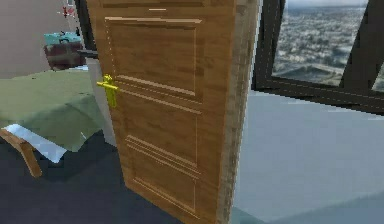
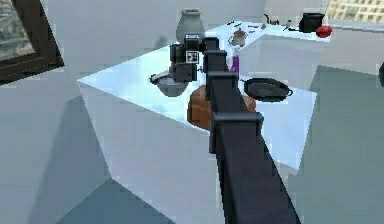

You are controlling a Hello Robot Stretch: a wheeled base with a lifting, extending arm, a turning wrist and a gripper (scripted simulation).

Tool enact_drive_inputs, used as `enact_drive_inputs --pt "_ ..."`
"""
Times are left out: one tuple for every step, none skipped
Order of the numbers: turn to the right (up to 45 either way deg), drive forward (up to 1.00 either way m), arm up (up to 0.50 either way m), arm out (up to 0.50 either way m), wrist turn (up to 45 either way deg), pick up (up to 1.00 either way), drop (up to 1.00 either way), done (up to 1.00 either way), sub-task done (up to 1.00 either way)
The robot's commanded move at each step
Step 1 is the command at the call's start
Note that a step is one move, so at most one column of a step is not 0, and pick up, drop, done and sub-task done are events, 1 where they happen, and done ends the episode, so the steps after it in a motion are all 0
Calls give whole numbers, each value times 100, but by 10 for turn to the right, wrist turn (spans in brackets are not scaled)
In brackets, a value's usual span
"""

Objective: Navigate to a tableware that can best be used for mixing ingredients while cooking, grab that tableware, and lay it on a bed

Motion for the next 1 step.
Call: enact_drive_inputs --pt "0 0 0 0 -450 0 0 0 0"
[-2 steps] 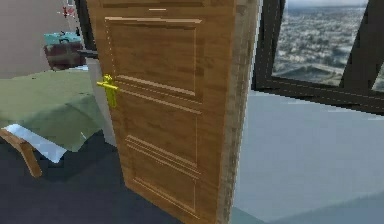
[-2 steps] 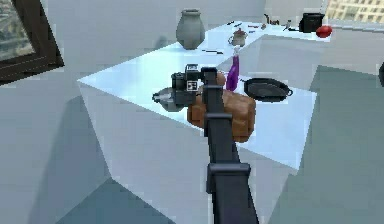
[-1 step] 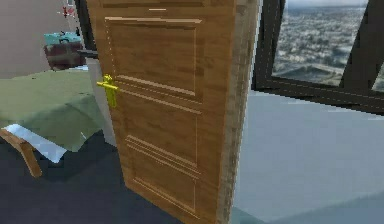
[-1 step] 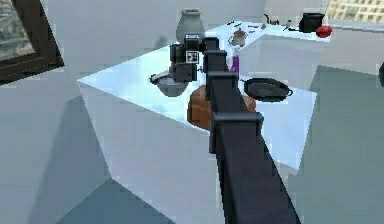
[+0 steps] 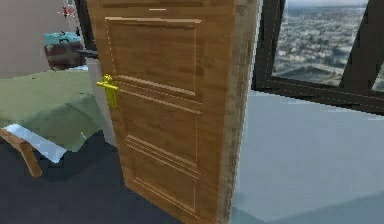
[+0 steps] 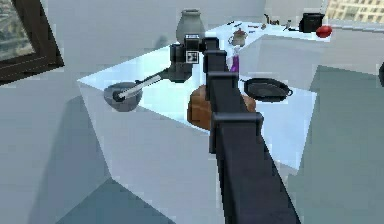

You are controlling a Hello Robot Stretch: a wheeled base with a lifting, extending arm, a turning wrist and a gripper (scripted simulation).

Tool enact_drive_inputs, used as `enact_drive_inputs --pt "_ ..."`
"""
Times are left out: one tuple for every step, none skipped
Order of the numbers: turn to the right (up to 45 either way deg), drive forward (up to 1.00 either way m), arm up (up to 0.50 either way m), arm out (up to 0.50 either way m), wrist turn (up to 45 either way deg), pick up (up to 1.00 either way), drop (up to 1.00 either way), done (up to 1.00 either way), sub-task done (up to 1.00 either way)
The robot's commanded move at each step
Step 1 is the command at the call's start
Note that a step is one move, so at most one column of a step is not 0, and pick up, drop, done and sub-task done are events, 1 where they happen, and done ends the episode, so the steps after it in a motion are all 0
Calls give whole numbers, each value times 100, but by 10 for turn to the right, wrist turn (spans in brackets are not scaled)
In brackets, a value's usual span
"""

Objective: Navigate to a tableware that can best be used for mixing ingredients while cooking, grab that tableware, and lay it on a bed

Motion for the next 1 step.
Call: enact_drive_inputs --pt "0 0 0 0 -450 0 0 0 0"
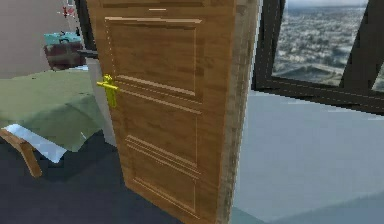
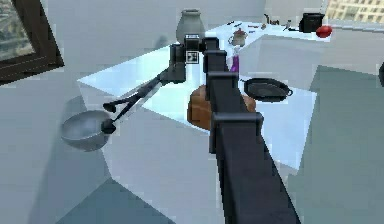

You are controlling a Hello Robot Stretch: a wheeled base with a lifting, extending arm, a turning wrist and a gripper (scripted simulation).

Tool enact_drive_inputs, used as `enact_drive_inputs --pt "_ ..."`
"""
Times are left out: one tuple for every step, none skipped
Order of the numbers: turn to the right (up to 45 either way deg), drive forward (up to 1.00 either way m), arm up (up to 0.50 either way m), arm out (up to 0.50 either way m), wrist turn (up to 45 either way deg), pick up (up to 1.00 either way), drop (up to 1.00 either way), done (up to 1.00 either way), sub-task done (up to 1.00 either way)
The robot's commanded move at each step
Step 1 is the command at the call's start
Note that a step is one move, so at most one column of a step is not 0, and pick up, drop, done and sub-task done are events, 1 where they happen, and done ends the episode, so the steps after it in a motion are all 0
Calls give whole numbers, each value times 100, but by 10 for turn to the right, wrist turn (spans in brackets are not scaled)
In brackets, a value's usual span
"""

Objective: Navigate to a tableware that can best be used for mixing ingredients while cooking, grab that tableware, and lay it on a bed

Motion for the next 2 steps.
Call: enact_drive_inputs --pt "0 0 0 0 -210 0 0 0 0" --pt "0 0 0 -40 0 0 0 0 0"
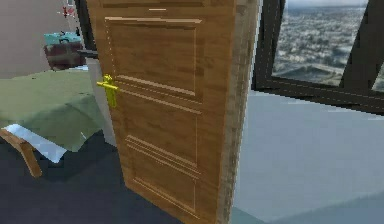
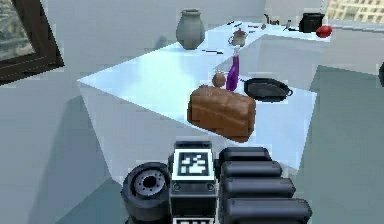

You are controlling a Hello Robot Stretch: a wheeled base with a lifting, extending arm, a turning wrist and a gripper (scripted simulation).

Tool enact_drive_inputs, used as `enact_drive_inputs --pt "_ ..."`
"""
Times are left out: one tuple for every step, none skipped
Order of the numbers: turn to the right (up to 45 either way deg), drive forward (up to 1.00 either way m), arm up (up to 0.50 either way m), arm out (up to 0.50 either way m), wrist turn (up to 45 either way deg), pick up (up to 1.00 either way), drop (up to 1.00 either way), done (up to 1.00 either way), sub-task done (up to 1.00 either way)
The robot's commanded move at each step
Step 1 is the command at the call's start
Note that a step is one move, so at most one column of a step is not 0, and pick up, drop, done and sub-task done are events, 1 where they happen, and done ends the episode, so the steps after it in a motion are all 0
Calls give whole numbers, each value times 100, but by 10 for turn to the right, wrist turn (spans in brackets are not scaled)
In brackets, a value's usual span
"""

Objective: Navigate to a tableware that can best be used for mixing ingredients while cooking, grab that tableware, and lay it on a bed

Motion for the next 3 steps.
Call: enact_drive_inputs --pt "-450 0 0 0 0 0 0 0 0" --pt "-270 0 0 0 0 0 0 0 0" --pt "0 100 0 0 0 0 0 0 0"
